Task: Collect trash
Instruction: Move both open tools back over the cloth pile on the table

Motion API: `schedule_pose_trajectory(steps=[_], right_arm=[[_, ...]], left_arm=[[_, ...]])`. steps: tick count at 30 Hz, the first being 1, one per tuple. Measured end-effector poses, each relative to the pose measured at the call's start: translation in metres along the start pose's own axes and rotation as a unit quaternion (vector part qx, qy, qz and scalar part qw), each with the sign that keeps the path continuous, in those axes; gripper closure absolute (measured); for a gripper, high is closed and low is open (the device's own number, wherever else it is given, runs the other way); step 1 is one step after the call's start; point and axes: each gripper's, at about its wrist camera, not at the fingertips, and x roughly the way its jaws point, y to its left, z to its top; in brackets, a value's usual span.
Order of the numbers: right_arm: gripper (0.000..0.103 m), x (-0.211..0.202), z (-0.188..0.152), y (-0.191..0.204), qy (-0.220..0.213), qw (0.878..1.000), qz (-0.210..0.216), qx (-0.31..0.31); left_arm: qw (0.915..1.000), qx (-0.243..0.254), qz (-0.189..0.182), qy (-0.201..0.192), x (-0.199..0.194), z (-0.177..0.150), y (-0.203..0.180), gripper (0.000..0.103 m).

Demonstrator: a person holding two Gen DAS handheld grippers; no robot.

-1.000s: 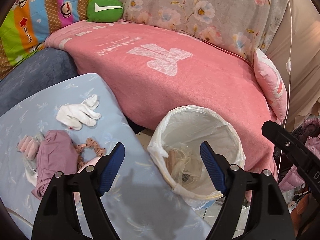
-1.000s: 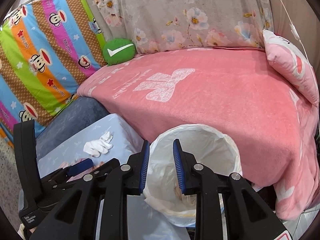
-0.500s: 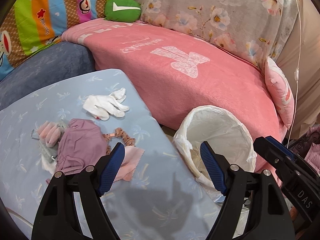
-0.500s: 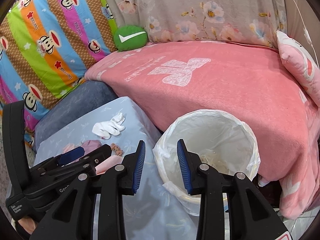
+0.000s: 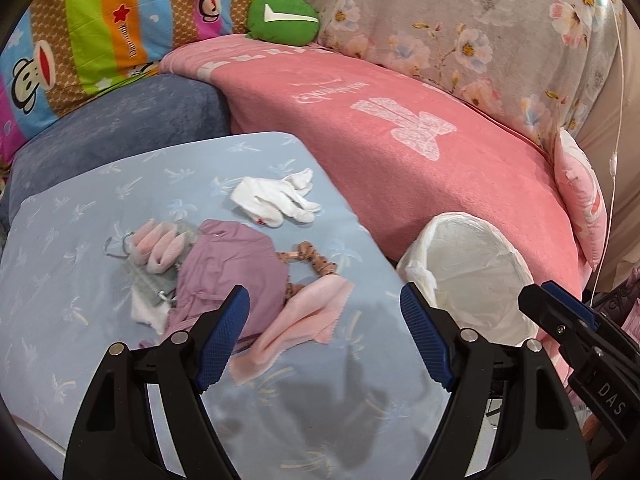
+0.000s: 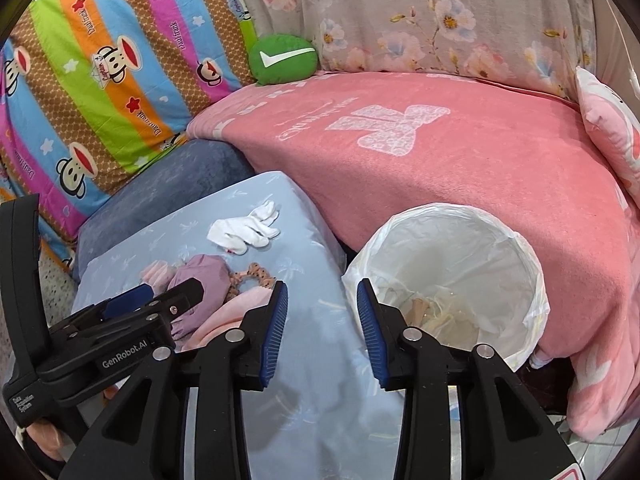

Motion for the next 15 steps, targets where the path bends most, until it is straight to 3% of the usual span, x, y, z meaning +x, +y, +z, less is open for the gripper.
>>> schedule_pose_trajectory(steps=[4,15], right_arm=[[0.061,0.007,-0.007,0.011,0.009,1.0,0.006,-0.006],[0.059,0.039,-0.026,0.045,0.044,0.998,0.024,-0.028]], left_arm=[[0.9998,-0.01,0.016,0.0,-0.003,-0.005,0.017,0.022],[0.997,-0.055,0.052,0.015,-0.001,-0.02,0.072,0.02]])
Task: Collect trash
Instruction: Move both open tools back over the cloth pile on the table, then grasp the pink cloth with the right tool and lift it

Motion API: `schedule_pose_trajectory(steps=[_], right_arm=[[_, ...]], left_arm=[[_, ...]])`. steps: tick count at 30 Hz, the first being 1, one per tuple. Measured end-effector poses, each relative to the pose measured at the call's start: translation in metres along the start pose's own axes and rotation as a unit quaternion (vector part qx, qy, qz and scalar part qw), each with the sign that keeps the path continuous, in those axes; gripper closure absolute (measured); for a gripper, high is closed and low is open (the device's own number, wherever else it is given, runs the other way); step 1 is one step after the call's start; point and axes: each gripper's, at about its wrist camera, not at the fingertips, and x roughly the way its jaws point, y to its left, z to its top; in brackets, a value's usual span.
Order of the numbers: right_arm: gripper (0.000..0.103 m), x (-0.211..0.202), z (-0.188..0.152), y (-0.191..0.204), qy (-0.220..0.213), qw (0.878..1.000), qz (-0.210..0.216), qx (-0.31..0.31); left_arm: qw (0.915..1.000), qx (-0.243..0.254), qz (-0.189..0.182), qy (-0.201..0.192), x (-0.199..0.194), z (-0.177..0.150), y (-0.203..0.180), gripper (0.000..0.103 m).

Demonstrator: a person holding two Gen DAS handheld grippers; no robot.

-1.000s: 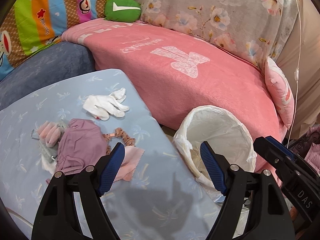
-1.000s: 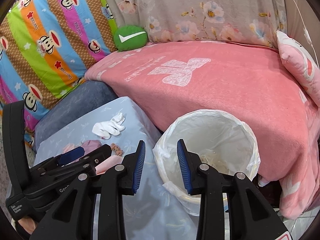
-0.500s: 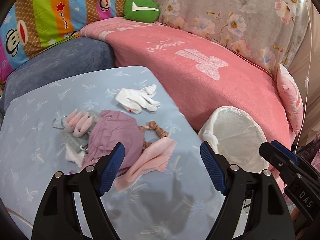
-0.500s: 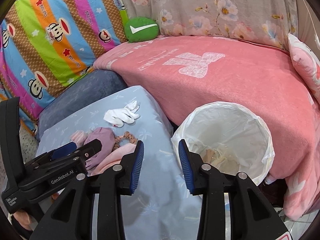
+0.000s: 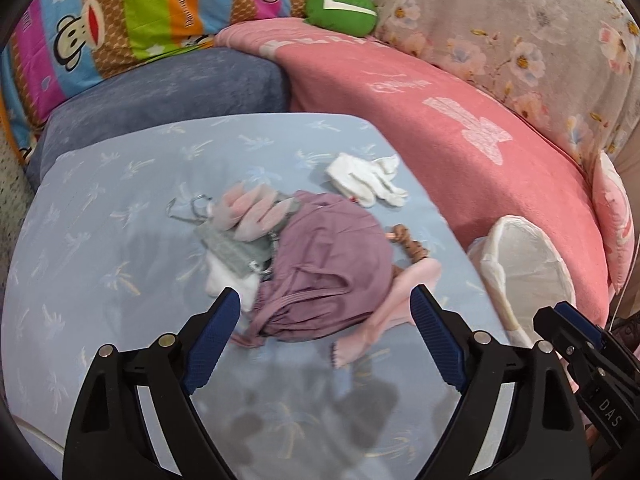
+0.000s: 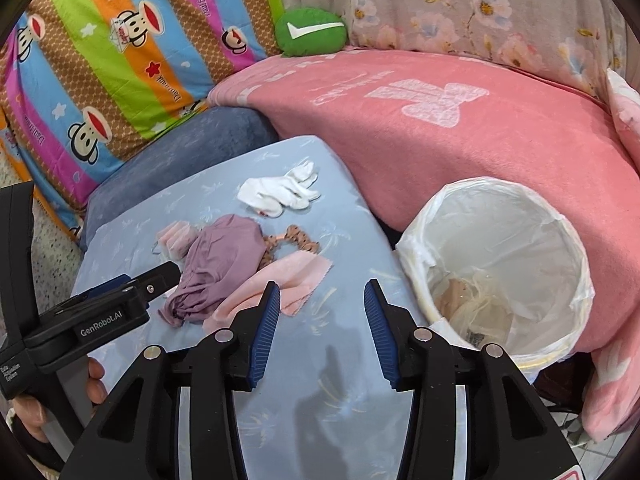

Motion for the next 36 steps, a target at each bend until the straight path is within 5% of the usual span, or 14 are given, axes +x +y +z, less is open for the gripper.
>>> schedule_pose_trajectory(steps=[28,30,34,36], right_arm=[[0.053,0.112,-0.015,0.06,0.085,0.995,0.032,-0.028],[0.059,0.116,-0.018,0.059,0.092,0.995,0.029,-0.028],[0.094,0.121,-0.024,0.053,0.109,0.993,0.023,-0.026],[0.1,0.12,-0.025,0.049,0.111,0.993,0.019,-0.027]], left_arm=[[0.9981,-0.047,0.027,0.031,0.033,-0.001,0.061,0.02],[0.9982,-0.045,0.024,0.033,0.034,-0.001,0.06,0.02],[0.9988,-0.038,0.014,0.029,0.036,0.001,0.052,0.02],[0.9991,-0.033,0.009,0.026,0.037,0.002,0.045,0.02]])
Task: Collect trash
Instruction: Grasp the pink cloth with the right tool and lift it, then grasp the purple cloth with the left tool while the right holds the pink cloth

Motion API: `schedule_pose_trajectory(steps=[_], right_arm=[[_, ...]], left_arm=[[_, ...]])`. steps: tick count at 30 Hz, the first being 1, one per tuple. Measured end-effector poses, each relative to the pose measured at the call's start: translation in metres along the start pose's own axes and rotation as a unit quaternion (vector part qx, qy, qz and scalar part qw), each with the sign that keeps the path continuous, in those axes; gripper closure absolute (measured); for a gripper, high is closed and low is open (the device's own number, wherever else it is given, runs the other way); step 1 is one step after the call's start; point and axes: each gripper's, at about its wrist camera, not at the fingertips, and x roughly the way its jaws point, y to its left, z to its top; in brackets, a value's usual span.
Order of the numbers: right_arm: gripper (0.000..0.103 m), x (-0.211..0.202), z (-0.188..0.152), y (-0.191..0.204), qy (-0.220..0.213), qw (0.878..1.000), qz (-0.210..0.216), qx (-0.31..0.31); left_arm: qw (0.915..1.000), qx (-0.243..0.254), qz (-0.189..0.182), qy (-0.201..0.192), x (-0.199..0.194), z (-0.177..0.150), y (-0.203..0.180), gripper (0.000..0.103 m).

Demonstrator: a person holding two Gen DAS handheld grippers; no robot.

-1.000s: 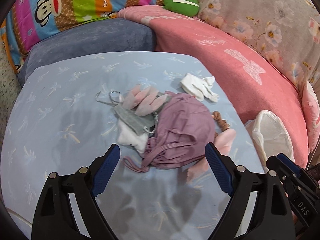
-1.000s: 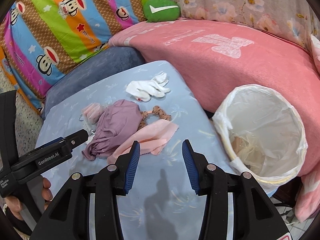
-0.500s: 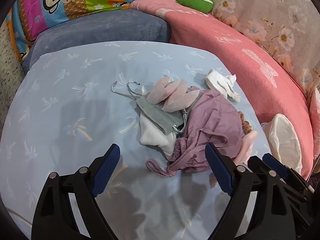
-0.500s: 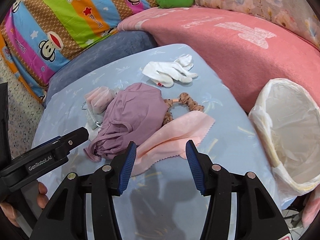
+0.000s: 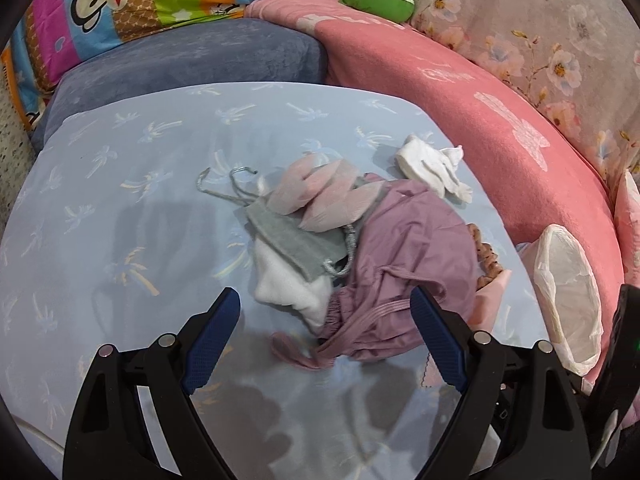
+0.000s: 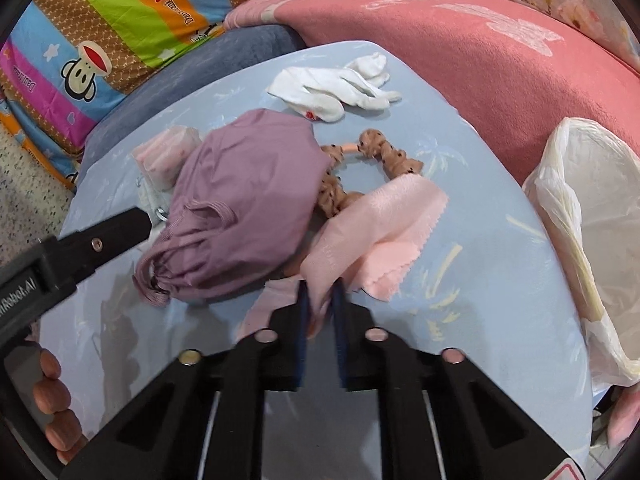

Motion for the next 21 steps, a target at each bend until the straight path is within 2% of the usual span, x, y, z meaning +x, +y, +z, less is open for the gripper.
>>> schedule_pose_trajectory(steps=[12,21], right_arm=[[0.101,-0.048,-0.003,-0.048,-0.051,0.998,0.008,0.034],[0.101,-0.08,-0.005,-0.081,-0.086,0.994,0.013,0.063]], left_arm=[[0.9994,0.029,-0.003,-0.018,0.01,0.002,-0.059,0.02],[0.9988,0.045,-0.003,-0.016,0.008,-0.004,-0.081,0.02]])
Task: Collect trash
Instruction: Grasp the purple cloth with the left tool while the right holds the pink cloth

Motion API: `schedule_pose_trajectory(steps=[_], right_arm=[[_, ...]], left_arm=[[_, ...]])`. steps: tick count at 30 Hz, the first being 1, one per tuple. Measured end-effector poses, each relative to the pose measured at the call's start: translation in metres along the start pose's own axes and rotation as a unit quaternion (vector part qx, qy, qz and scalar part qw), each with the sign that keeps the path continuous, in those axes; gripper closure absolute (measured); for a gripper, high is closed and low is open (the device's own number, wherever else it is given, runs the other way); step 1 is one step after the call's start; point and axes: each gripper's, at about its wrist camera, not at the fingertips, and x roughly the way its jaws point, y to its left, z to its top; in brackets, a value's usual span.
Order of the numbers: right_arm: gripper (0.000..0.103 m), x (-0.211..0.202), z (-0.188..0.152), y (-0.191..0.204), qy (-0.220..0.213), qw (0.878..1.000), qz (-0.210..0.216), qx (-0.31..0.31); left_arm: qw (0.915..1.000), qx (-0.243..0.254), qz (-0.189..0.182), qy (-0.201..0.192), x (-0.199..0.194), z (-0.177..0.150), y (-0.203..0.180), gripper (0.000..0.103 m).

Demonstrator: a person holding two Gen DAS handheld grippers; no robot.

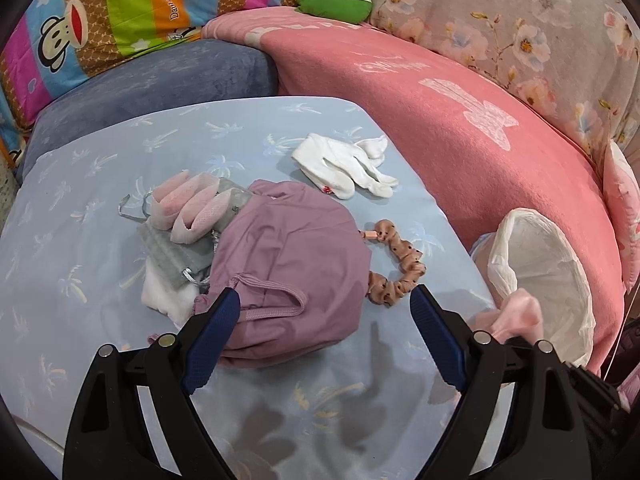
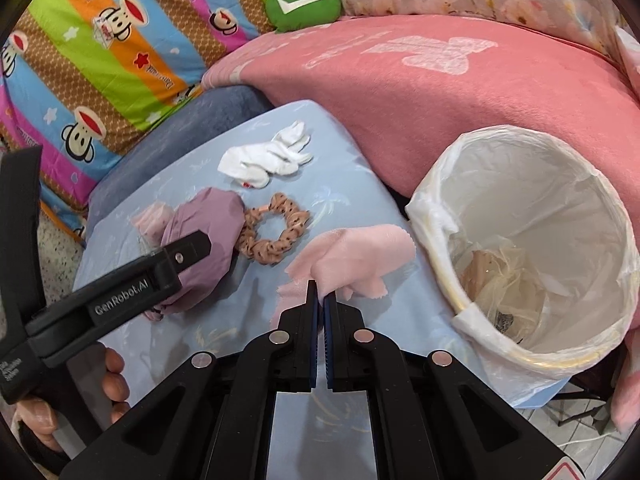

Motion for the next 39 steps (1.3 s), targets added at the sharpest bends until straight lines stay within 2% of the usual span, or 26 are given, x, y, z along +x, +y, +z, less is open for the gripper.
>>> schedule_pose_trajectory(steps=[9,19,21,23,24,27,31,35,39], right_arm=[[0.101,-0.022,0.011,-0.012,-0.023,1.0,0.004,0.013],[0.101,-0.024,0.02,-0.007,-0.028,1.0,0.001,0.011],[0.101,-0.022,0.02,-0.005,-0.026,1.0,0.0,0.01],[0.101,-0.022,0.021,-0.003,-0.026,1.0,0.0,0.009],[0.101,-0.021,0.021,-0.003,-0.025,1.0,0.0,0.009],[0.101,-0.02,0.02,-0.001,-0.024,1.0,-0.001,0.008],[0.101,-0.022,0.02,0.001,-0.025,1.0,-0.002,0.007],[0.101,-0.031,0.021,0.003,-0.036,0.999,0.0,0.005],[0.101,-0.044,0.023,0.003,-0.048,0.999,0.001,0.004]], left_arm=[[0.9998,-0.01,0.014,0.011,0.003,-0.003,0.01,0.02],[0.9994,-0.02,0.018,0.02,0.022,0.0,0.017,0.021],[0.9994,-0.015,0.021,0.023,0.026,0.0,0.015,0.025],[0.9992,-0.011,0.02,0.032,0.031,-0.001,0.013,0.038],[0.9991,-0.009,0.022,0.034,0.032,-0.001,0.013,0.039],[0.999,-0.007,0.025,0.036,0.033,-0.003,0.013,0.057],[0.9993,-0.014,0.008,0.034,0.024,-0.002,0.018,0.086],[0.9996,-0.018,-0.003,0.021,0.007,0.001,0.018,0.094],[0.9998,-0.013,-0.015,0.003,-0.015,0.007,0.011,0.096]])
